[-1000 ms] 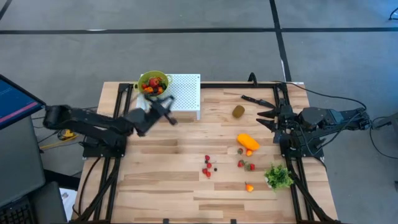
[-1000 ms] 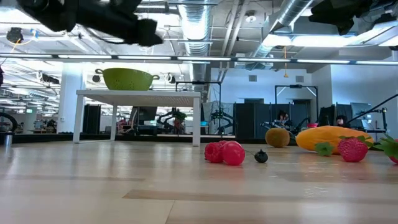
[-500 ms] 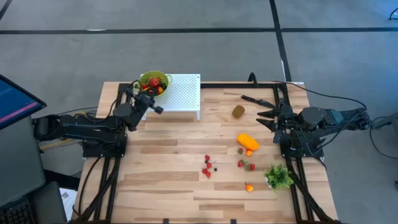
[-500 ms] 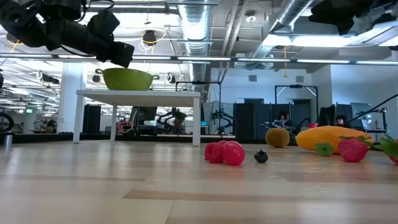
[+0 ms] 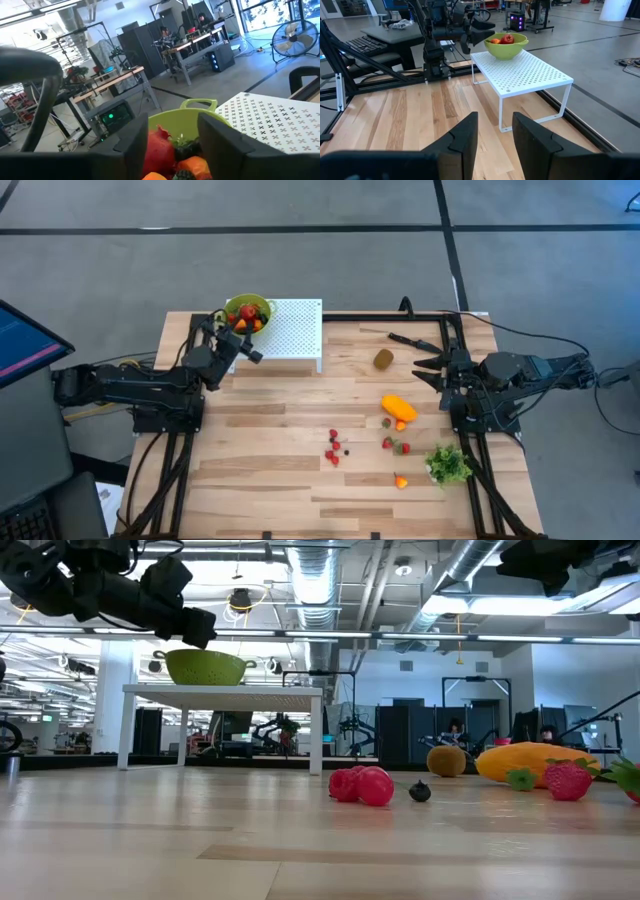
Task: Pick & Place Fruit
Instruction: Put the raspberry into the green strainer bowl on the shelf
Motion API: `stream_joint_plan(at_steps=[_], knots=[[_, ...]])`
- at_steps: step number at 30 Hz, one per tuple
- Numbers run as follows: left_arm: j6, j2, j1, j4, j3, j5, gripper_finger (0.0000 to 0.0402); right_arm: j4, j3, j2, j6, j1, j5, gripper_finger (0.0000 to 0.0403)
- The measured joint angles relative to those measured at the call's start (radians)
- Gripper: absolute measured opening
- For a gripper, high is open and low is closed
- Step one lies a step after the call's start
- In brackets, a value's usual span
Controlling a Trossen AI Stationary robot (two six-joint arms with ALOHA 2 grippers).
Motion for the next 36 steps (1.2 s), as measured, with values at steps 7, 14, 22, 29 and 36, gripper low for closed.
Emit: stream_joint_plan(at_steps=[7, 14, 22, 29, 36], knots=[[-0.017, 0.0, -0.074, 0.008, 0.0, -0.004, 0.02, 0.0, 0.0, 0.0, 0.0, 0.0, 0.0, 0.0116], [-0.181, 0.002, -0.249, 0.01, 0.0, 0.306, 0.0191, 0.0, 0.0, 0.0, 0.0, 0.0, 0.0, 0.0116], [-0.292, 0.154, -0.417, 0.003, 0.0, 0.685, 0.0178, 0.0, 0.0, 0.0, 0.0, 0.0, 0.0, 0.0116], [-0.326, 0.414, -0.532, 0.014, 0.001, 0.692, 0.0176, 0.0, 0.0, 0.0, 0.0, 0.0, 0.0, 0.0116], [-0.4, 0.657, -0.623, 0.044, 0.053, 0.693, 0.0176, 0.0, 0.0, 0.0, 0.0, 0.0, 0.0, 0.0116]])
